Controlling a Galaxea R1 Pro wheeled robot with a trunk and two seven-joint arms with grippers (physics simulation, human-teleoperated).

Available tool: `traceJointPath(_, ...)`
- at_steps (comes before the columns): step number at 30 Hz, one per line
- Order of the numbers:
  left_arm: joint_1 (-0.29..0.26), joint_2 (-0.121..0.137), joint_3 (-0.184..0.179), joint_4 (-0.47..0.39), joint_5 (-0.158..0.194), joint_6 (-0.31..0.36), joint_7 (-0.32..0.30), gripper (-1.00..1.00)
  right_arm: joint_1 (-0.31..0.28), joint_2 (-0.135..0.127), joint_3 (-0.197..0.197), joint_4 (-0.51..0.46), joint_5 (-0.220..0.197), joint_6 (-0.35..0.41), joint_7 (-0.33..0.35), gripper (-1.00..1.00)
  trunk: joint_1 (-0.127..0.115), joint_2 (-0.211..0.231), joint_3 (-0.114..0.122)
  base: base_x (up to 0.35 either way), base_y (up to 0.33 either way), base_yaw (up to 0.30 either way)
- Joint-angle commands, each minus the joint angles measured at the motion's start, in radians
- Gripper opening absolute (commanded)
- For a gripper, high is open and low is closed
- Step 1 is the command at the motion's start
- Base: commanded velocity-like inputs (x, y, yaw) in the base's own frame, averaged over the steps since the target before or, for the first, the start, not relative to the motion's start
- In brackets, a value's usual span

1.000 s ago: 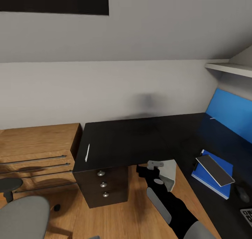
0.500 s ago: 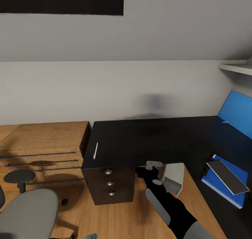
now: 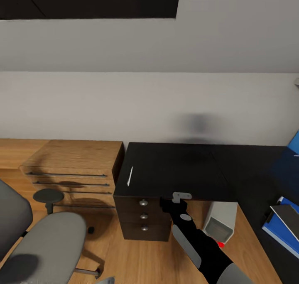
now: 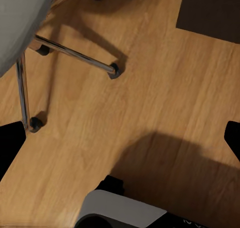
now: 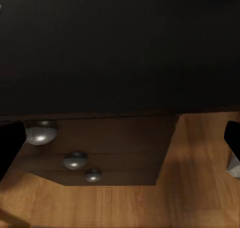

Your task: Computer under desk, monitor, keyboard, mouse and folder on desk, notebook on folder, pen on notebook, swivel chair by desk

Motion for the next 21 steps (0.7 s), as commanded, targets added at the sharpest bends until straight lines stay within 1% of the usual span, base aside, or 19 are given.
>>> traceJointPath(1,-0.002,0.001,-0.008,0.0,0.011,-0.007,0.006,1.0,-0.001,0.001,0.002,0.0,-0.005,0.004,-0.007,1.0,0.0,-0.001,-0.001,0.0,0.0,0.276)
traceJointPath(8,-0.002,-0.001,-0.011,0.0,0.012,-0.007,0.003,1.0,-0.001,0.008,0.006,0.007,-0.004,0.004,-0.007,1.0,0.0,-0.001,-0.004,0.0,0.0,0.277)
traceJointPath(14,-0.002,-0.001,-0.013,0.0,0.012,-0.007,0.002,1.0,-0.001,0.01,0.033,0.015,-0.003,0.004,-0.006,1.0,0.0,-0.001,-0.007,0.0,0.0,0.277)
traceJointPath(21,-0.002,-0.003,-0.013,0.0,0.011,-0.007,0.002,1.0,-0.001,0.011,0.05,0.019,-0.002,0.004,-0.006,1.0,0.0,-0.001,-0.011,0.0,0.0,0.277)
